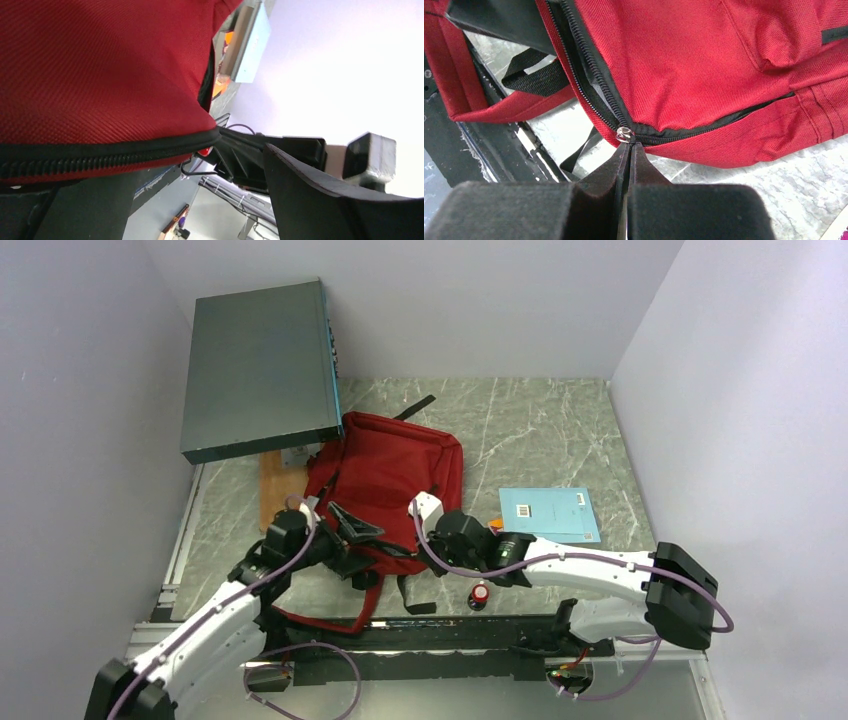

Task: Pack the student bag
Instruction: Unzip the student bag at the center of the board.

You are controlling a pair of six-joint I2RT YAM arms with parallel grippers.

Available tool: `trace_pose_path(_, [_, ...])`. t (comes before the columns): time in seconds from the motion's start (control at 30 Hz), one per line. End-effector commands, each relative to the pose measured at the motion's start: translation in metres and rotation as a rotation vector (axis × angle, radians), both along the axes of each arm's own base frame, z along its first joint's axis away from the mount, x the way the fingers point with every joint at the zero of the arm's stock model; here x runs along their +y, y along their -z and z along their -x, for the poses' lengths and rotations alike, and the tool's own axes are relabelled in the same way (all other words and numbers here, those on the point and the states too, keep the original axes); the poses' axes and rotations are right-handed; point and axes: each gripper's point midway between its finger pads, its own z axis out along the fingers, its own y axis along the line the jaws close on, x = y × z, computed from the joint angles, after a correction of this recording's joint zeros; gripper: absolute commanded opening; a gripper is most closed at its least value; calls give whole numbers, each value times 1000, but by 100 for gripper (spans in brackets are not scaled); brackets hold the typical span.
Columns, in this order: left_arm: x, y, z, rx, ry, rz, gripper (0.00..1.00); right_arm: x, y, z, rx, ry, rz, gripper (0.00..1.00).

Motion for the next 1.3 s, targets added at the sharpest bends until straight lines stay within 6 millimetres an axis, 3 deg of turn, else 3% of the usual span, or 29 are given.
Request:
trace_pose_path(0.0, [-12, -19, -26, -16, -72, 47, 86, 18, -31, -10, -54, 32, -75, 0])
trace_pose_path(0.07, [-8, -10, -30, -11, -100, 5, 58, 13, -29, -13, -60, 67, -55, 0])
trace_pose_path(0.13, [1, -3, -33, -33, -147, -25, 14, 1, -24, -20, -66, 137, -25, 0])
trace_pose_path(0.17, [7, 5, -33, -22, -177, -53, 1, -6, -21, -23, -74, 175, -5, 0])
trace_pose_path(0.37, [42, 31, -29, -91, -275, -153, 0, -73, -3, -46, -92, 483, 107, 0])
trace_pose_path(0.53, [43, 42, -21, -135, -267, -71, 0, -110, 11, -70, -78, 616, 140, 0])
trace_pose_path(0.7, [43, 32, -20, -202, -240, -90, 0, -124, 20, -83, -48, 659, 173, 0])
trace_pose_path(0.87, [45, 30, -18, -210, -228, -126, 0, -111, 0, -99, -52, 650, 113, 0])
trace_pose_path(1.07, [43, 33, -15, -209, -209, -119, 0, -132, 41, -114, 79, 762, 136, 0])
trace_pose_path(1.27, [44, 40, -9, -205, -197, -122, 0, -137, 19, -125, 5, 776, 102, 0])
